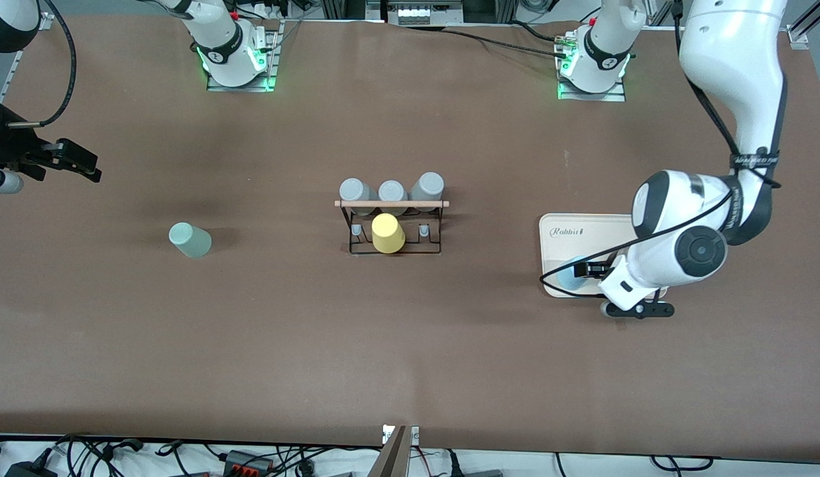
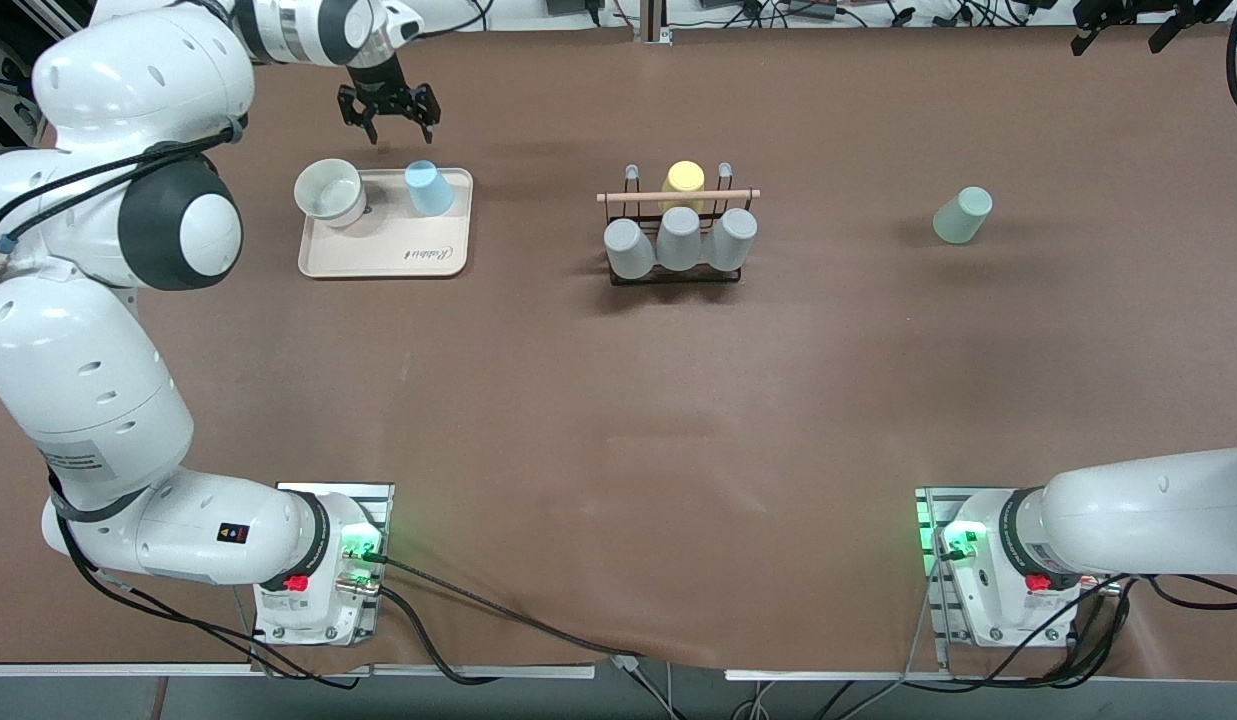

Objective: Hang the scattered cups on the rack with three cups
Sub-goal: 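Reach the left gripper down to the light blue cup and grasp it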

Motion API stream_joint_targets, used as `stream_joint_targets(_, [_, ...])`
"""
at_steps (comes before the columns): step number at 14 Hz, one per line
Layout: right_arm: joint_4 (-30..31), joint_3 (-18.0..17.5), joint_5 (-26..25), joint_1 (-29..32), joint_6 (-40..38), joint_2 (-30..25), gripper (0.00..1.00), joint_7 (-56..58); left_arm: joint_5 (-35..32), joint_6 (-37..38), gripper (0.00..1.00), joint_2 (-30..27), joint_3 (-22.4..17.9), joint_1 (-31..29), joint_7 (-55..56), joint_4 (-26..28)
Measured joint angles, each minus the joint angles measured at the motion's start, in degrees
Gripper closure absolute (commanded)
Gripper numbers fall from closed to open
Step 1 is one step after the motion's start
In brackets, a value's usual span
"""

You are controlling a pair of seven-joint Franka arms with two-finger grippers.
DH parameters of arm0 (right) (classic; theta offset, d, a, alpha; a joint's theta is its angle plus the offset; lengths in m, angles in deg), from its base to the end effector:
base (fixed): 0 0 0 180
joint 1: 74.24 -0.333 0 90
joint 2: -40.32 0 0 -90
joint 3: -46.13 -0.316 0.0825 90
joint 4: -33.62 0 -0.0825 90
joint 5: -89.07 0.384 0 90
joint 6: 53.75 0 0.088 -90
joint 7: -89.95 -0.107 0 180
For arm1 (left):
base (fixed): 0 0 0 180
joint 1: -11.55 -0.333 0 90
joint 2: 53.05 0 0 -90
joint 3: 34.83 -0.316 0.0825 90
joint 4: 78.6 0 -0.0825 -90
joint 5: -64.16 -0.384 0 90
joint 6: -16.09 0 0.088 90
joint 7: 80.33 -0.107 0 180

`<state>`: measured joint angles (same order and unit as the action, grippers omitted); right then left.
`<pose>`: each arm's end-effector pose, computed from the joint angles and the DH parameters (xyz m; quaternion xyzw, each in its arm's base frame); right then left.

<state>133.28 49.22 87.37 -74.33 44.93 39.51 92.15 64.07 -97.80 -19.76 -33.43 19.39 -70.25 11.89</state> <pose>0.5569 -0.0321 0.5653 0.9999 -0.0047 -0.0021 0.0142 0.6673 -0.1064 0.2865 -0.9962 -0.0083 0.0859 0.0084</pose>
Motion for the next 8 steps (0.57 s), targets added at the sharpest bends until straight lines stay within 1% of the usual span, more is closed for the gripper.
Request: stream_joint_targets(8, [-0.04,0.07,0.0,0.03,0.0,0.0,0.0,0.0,0.01,-0.27,0.0,3.77,0.58,1.39,0.05,0.01])
